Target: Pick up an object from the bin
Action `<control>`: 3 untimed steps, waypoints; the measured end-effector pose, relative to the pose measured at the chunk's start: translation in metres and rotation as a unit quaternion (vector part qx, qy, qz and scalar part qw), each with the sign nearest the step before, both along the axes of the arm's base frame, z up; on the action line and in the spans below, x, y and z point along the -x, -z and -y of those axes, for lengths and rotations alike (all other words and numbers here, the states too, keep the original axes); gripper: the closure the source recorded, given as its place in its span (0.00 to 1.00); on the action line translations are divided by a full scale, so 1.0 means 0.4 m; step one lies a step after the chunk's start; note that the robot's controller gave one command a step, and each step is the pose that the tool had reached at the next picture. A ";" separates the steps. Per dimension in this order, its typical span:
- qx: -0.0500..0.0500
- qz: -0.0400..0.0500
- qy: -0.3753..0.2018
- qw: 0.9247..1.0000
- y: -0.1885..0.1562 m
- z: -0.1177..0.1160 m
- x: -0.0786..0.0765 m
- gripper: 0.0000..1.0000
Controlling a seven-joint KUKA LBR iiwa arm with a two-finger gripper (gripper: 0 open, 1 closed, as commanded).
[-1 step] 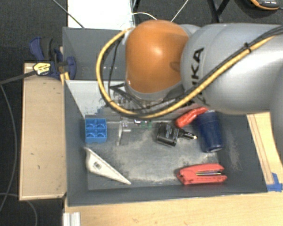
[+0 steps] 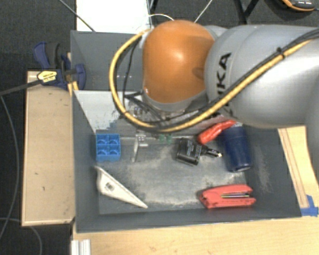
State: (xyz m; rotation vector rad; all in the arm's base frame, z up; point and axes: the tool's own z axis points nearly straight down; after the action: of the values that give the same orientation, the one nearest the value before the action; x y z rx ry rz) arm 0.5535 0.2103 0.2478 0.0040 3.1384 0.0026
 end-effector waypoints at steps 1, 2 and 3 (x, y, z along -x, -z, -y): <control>0.000 -0.002 -0.026 1.000 0.438 -0.077 0.128 0.00; -0.002 0.005 -0.003 1.000 0.218 -0.084 0.161 0.00; 0.001 -0.007 -0.019 1.000 0.434 -0.077 0.143 0.00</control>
Offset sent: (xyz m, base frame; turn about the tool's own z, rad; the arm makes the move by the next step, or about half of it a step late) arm -0.0649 0.0336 -0.0878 -0.0055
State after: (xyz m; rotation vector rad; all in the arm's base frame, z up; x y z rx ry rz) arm 0.4961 0.2412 0.0743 -0.0574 3.1519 0.0007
